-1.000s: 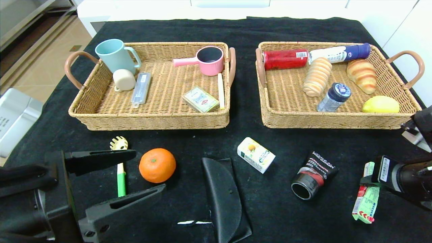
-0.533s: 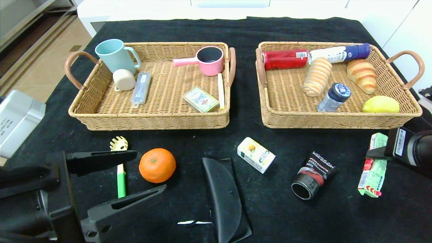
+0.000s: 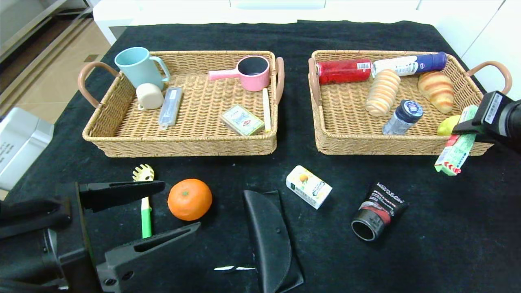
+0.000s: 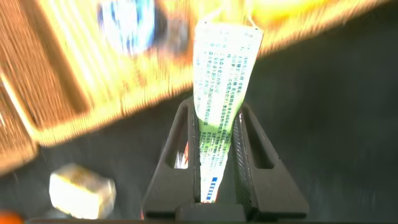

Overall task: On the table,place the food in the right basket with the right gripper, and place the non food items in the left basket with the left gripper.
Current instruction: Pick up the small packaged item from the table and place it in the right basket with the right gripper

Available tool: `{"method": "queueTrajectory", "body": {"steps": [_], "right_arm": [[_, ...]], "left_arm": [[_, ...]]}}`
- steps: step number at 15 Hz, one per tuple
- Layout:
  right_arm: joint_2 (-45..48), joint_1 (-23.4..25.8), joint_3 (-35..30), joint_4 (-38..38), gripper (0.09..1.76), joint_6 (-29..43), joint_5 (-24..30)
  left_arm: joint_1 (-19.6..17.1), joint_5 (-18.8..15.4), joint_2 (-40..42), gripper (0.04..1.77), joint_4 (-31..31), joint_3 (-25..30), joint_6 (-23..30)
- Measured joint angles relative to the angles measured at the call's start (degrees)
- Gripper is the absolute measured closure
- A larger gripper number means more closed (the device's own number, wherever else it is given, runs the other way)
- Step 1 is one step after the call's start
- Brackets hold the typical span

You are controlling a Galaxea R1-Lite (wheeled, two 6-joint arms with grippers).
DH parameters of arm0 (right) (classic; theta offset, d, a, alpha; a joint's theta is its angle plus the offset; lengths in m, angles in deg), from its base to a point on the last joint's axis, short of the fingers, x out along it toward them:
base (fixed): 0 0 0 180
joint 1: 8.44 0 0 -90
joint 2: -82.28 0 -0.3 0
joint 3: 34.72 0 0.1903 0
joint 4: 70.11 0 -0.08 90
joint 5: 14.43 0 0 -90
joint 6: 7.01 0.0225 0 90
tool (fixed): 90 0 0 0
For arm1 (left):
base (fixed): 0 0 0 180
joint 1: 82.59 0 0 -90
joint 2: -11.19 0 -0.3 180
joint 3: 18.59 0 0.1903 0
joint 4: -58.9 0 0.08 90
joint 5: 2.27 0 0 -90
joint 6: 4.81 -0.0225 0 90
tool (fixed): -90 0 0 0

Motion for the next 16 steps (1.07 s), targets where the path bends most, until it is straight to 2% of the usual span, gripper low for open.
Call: {"method": "queueTrajectory", "body": {"steps": [6, 10, 16], "right_arm": [[-3.3, 3.2, 4.4, 9.2, 1.46, -5.6, 0.0], [-5.8, 5.0, 4.4, 16.0, 1.46, -11.3, -5.1], [-8.7, 6.1, 3.5, 25.5, 1.45, -14.0, -5.5]], "left_arm": [[0.0, 0.0, 0.1, 0.09, 0.0, 0.0, 0.0], [0.0, 0.0, 0.1, 0.09, 0.0, 0.0, 0.0], [0.0, 0.0, 0.3, 0.09, 0.0, 0.0, 0.0]]}}
